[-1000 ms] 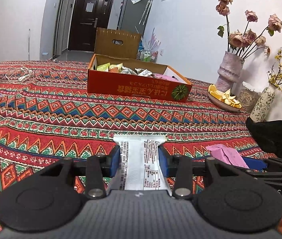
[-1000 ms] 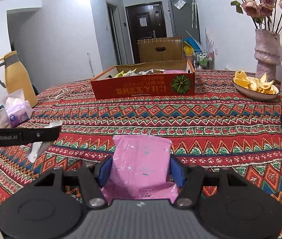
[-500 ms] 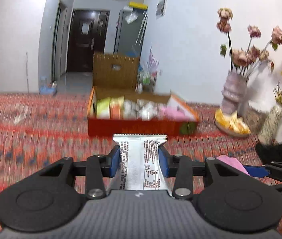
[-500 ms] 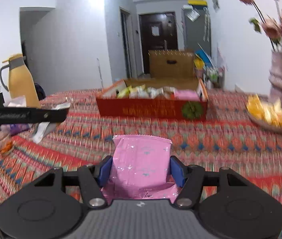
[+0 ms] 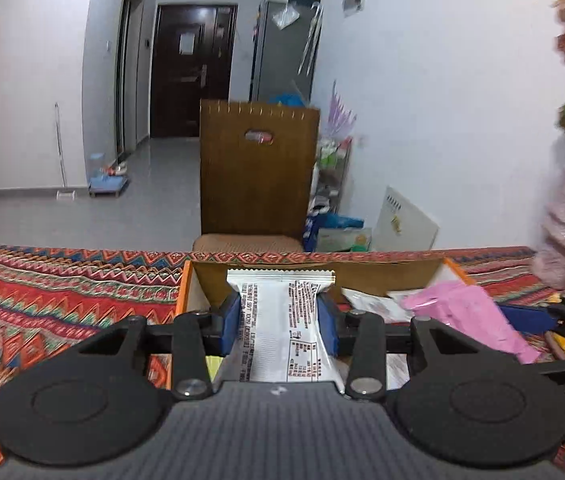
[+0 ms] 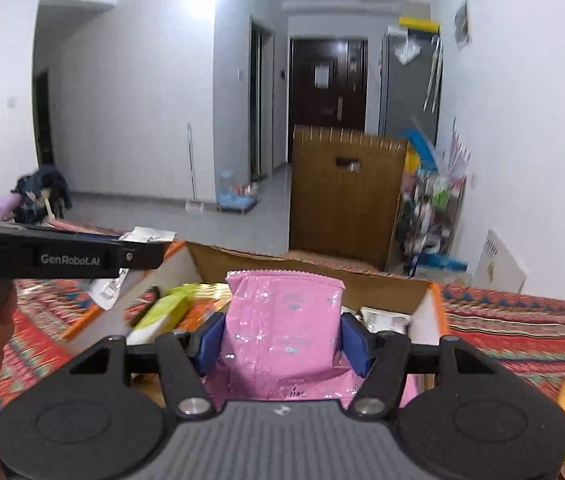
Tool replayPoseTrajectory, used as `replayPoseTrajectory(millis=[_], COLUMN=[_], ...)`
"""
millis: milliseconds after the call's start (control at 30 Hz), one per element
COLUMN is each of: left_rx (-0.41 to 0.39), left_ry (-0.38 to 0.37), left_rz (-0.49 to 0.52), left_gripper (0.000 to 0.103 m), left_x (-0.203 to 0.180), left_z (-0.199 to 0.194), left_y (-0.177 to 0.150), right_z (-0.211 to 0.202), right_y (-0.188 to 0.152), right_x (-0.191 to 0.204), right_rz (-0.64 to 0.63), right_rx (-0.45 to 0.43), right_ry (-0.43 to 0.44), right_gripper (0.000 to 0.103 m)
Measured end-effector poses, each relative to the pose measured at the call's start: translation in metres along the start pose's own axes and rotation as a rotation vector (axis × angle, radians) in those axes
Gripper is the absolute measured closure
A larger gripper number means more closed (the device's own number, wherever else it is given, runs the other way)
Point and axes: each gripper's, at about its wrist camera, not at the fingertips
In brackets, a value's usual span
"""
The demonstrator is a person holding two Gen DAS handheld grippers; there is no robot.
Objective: Organize snacks
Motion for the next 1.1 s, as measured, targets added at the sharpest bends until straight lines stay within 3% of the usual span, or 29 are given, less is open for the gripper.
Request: replayPoseTrajectory(millis=[200,333,433,633,833,1100], left_rx=[0.153,0.172,0.175,0.176,0.15,0.118], left_ry=[0.051,0.086,0.046,0.051,0.057,0.002], left_rz=[-0.033,-0.002,-0.026,-0.039,-0.03,0.009], left_gripper=[0.061,0.041,0.027,0.025,0.02,0.01], left_x=[0.018,0.023,0.024,0.031,0.032,0.022], left_z=[0.085,0.104,0.103,0.093,0.047,-0.038], left_y=[0.013,0.01,0.009,0.013,0.024,0.028], right_z=[0.114,0.162,0.168,0.158,0.121,0.028], right_y=[0.027,0.03,0.033,0.032,0.047,0.056], right_x=[-0.01,-0.018,-0.009,0.007,0.004,-0.032], right_rz=[0.007,0.066,0.037,-0.046,-0.074,-0.03], right_rx=[0.182,0.298,0.326,0.319,0.253,0.202], right_ry=[0.01,0.002,0.0,-0.006,-0.048,-0.118], right_gripper=[0.042,0.042,0.039,0.024,0.024,0.023])
Point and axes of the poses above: each gripper's, at about its wrist camera, not at the fingertips, and z roughly the way its jaws point, x to its left, y to its top, and after that the axes turned 3 degrees about -z, right-handed
